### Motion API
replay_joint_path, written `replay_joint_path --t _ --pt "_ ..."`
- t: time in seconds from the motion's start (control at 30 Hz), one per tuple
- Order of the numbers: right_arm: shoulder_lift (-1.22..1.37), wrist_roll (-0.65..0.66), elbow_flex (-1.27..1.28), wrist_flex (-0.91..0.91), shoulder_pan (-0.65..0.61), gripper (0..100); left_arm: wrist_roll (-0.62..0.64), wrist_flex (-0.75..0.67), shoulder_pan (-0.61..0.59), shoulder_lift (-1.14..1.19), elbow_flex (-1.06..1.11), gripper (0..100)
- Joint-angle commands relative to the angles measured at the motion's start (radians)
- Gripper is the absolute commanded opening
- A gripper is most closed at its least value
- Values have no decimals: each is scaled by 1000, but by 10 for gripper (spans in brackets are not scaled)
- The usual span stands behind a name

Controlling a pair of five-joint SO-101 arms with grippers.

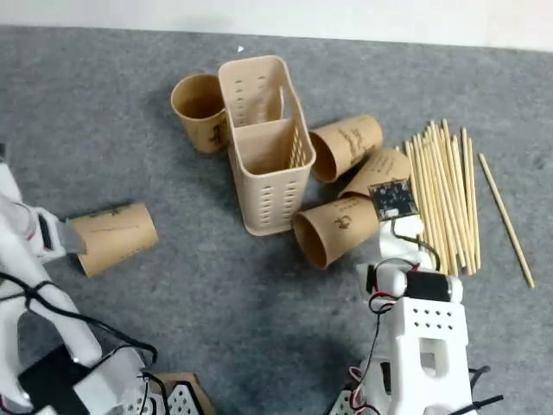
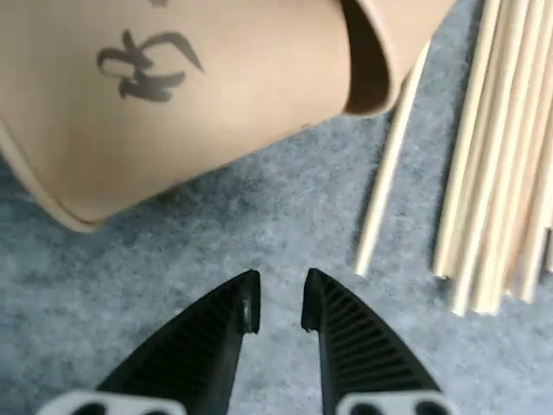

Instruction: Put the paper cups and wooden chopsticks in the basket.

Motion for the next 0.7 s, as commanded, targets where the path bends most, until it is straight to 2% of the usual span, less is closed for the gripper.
replay_joint_path --t 0.0,0.2,0.3,0.47,0.67 --pt "5 -31 -8 -28 -36 99 -15 -123 51 45 79 295" --pt "4 -32 10 -35 -36 99 -12 -213 183 156 93 295" --pt "4 -34 25 -58 -38 99 38 -233 251 200 82 295" --pt "4 -34 77 -108 -36 99 106 -215 355 206 4 295" --pt "4 -31 94 -117 -36 99 114 -209 420 211 -111 295"
